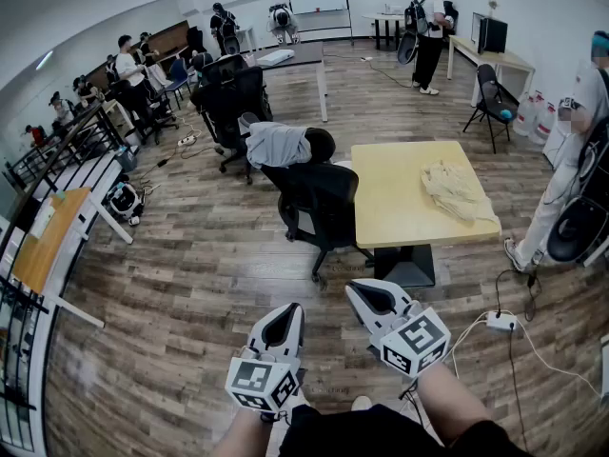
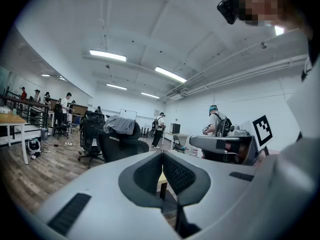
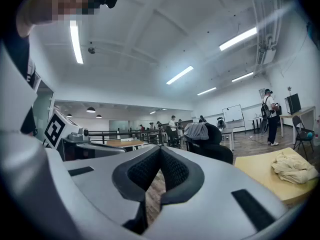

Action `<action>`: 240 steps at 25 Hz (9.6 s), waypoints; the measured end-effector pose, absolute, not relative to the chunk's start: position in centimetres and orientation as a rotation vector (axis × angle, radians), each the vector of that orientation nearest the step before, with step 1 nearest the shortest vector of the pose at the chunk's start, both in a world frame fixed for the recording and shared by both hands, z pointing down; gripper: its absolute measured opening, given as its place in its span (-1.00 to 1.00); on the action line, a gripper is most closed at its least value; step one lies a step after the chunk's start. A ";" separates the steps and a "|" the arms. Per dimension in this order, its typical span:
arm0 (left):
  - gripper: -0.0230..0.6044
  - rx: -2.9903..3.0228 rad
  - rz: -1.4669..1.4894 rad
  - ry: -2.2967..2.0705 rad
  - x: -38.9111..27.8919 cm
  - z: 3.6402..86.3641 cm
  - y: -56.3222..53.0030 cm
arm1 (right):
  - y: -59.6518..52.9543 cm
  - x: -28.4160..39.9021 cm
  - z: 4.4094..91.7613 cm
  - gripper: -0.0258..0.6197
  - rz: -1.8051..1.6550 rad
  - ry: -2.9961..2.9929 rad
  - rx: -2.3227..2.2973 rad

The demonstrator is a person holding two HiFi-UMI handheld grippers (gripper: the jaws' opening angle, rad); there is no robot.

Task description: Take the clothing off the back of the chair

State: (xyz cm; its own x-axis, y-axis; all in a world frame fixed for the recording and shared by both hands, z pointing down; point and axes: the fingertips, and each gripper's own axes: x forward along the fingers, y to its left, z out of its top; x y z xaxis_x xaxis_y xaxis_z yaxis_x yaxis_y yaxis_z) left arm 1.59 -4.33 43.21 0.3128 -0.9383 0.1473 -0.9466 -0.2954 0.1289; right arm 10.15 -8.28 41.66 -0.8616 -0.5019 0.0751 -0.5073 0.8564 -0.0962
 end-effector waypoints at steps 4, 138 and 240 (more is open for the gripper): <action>-0.87 2.384 0.064 -1.732 1.6 43.2 -4.6 | -8.5 10.0 41.8 -0.88 0.174 -2.976 0.814; -0.87 2.493 0.097 -1.562 -20.5 44.7 -31.5 | -49.9 -12.2 44.4 -0.85 0.253 -2.611 1.420; -0.87 2.385 0.032 -1.715 1.5 44.2 2.0 | -1.5 10.4 44.6 -0.85 0.216 -2.901 0.877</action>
State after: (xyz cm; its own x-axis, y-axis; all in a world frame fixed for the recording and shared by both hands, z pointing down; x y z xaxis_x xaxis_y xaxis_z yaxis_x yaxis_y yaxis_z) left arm 1.49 1.99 44.25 0.3256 -0.9357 0.1356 -0.9402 -0.3052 0.1516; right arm 10.42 -1.53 44.64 -0.8285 -0.5424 0.1390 -0.5570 0.8238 -0.1056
